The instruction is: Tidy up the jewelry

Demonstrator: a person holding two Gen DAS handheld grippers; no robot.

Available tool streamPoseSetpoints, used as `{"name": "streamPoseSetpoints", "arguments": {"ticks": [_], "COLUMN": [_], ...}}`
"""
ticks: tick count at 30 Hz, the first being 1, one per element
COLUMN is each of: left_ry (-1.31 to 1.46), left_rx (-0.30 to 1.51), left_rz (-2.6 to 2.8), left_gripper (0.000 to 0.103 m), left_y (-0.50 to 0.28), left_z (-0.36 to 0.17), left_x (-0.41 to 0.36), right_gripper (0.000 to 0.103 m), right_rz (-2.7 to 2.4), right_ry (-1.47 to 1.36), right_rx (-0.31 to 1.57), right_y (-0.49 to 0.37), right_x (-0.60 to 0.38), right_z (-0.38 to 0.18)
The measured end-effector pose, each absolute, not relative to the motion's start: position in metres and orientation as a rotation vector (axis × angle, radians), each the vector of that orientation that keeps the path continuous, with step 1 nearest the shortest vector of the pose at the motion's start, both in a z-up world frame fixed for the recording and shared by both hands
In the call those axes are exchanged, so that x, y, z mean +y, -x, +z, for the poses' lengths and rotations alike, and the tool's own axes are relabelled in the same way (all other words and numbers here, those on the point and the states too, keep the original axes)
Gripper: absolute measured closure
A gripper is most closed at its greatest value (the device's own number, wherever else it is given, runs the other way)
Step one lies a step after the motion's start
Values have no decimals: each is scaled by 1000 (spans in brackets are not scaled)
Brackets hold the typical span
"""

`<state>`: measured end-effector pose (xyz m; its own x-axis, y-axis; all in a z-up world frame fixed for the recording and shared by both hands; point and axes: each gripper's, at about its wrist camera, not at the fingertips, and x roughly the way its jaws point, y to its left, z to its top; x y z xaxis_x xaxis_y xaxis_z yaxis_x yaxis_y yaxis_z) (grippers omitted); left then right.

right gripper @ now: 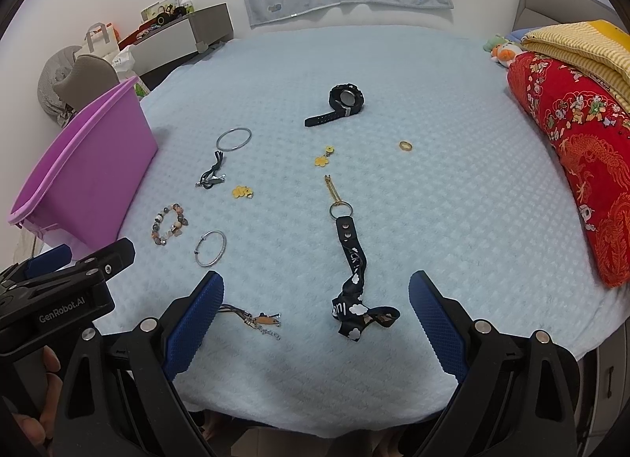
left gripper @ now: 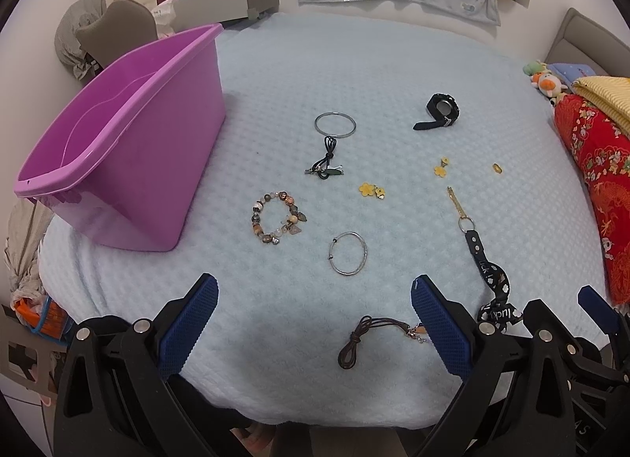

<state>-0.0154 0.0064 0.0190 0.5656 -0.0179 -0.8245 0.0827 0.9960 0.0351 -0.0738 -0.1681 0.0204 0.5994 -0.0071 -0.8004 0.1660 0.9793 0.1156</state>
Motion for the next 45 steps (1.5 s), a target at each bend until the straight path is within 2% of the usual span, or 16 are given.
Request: {"name": "streamPoseSetpoints", "arguments": {"ticks": [23, 34, 45], "left_ry": [-51, -42, -121], "left_rx": [1001, 1062, 1065], "left_rz": [-59, -36, -200], "left_gripper": [6, 6, 6], "left_y": [12, 21, 30], "left_z": [5, -43, -76], "left_x": [13, 46, 0], "right_gripper": [12, 12, 12], "right_rz": [-93, -90, -102], "right_ry": [-216, -238, -226], "right_rx": [951, 1000, 1070], "right_y": [74, 75, 60], "right_x": [-181, -199, -213], "right_z": [0, -27, -62]}}
